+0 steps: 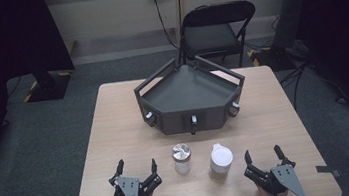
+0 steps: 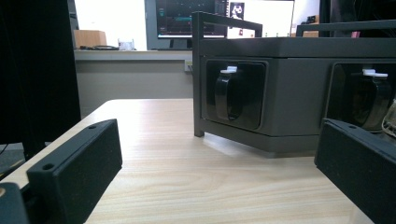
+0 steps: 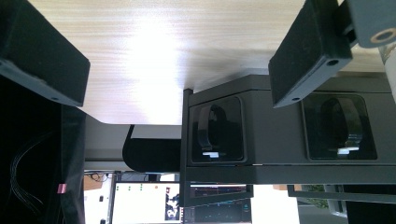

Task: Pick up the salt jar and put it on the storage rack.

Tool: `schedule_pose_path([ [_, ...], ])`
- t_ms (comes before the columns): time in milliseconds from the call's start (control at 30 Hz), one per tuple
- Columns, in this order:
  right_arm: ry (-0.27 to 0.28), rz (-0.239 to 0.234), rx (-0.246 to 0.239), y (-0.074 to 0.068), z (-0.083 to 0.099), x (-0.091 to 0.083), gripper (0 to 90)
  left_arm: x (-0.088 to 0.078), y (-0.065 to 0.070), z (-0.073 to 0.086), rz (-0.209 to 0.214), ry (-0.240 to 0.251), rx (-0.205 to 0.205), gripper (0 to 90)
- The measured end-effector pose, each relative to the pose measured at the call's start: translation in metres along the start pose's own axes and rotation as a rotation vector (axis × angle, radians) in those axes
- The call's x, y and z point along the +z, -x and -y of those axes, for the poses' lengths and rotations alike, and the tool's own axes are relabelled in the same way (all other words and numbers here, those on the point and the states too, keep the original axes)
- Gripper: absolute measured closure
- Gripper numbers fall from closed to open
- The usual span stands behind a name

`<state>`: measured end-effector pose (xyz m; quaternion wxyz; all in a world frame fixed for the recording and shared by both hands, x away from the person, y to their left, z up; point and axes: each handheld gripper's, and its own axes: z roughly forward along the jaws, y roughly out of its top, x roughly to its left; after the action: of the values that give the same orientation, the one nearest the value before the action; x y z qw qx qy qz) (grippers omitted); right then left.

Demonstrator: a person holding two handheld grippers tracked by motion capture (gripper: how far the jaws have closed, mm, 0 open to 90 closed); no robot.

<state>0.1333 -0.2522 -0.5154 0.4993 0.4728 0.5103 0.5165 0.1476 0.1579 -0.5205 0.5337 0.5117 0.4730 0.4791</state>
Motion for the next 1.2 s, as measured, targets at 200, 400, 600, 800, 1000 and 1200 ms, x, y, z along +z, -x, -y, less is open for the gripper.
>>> schedule_pose_path([
  [200, 0.000, 0.001, 0.001, 0.0000, 0.0001, 0.0000, 3.8, 0.0001, 0.0001, -0.0002, -0.001, -0.001, -0.001, 0.2],
  [400, 0.000, 0.002, 0.001, -0.0003, 0.0001, 0.0000, 2.6, 0.0000, 0.0000, 0.0001, 0.000, 0.000, 0.000, 0.1],
  [600, 0.000, 0.003, 0.001, -0.0005, 0.0001, 0.0000, 2.6, 0.0001, -0.0004, -0.0001, 0.002, -0.001, -0.001, 0.1],
  [800, 0.000, 0.003, 0.001, -0.0005, 0.0001, 0.0000, 2.6, 0.0001, -0.0005, -0.0001, 0.002, -0.001, -0.001, 0.1],
  [1000, 0.001, 0.003, 0.001, -0.0005, 0.0002, -0.0001, 2.6, 0.0000, -0.0005, 0.0000, 0.003, 0.000, 0.000, 0.1],
  [1200, 0.001, 0.003, 0.001, -0.0005, 0.0002, 0.0000, 2.6, 0.0010, -0.0017, -0.0015, 0.003, -0.009, -0.011, 0.2],
])
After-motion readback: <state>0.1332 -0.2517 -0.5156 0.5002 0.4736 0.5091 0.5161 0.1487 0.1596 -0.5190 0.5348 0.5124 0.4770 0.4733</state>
